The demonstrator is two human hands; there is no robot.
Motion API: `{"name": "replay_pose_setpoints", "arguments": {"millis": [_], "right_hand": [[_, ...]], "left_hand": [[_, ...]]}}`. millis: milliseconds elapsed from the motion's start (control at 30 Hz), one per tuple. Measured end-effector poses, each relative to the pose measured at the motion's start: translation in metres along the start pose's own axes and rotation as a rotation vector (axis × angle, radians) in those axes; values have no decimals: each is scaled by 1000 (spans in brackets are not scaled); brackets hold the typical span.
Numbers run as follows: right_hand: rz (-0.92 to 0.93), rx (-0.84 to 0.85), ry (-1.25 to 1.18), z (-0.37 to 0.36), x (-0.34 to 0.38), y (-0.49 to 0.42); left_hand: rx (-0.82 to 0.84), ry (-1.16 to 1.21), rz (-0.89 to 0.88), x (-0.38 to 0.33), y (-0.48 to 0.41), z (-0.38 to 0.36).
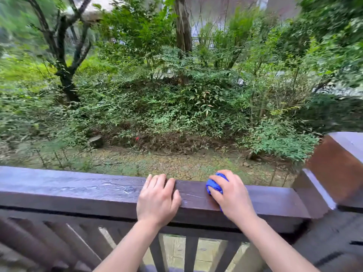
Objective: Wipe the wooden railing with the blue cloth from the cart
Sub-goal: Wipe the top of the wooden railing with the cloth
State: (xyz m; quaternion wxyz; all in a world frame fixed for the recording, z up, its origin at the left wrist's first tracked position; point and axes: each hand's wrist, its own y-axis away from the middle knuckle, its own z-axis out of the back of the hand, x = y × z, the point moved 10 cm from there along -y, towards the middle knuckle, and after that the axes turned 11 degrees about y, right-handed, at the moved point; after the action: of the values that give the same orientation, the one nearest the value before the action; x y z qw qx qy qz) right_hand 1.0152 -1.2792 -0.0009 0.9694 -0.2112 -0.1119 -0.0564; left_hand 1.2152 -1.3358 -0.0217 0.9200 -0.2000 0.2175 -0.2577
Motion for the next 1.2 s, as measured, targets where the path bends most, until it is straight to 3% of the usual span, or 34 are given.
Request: {"name": "replay_pose_setpoints", "arguments": {"millis": [133, 267, 433, 567, 700, 733, 867, 1000, 1133, 1200], "right_hand": [[309, 61, -9, -16, 60, 31], [-59, 13, 40, -9, 13, -5], [315, 73, -16, -28, 75, 23], [20, 22, 0, -20, 37, -15], [340, 68, -46, -35, 87, 18], [350, 85, -38, -34, 83, 11], [95, 61, -4, -27, 58, -23], [323, 112, -72, -38, 99, 9], [118, 65, -1, -35, 74, -23], [166, 60, -5, -39, 102, -13]], "left_hand": [[7, 8, -13, 1, -1, 1], [29, 5, -1, 0, -1, 0], [41, 6, 4, 0, -2, 0], [47, 9, 5, 1, -1, 0], [52, 3, 0, 2, -1, -2], [52, 4, -1, 2, -1, -3], [67, 9, 4, 1, 0, 1], [61, 135, -40, -1, 2, 13], [-13, 132, -83, 38, 11, 49], [-28, 67, -24, 80, 13, 68]]}}
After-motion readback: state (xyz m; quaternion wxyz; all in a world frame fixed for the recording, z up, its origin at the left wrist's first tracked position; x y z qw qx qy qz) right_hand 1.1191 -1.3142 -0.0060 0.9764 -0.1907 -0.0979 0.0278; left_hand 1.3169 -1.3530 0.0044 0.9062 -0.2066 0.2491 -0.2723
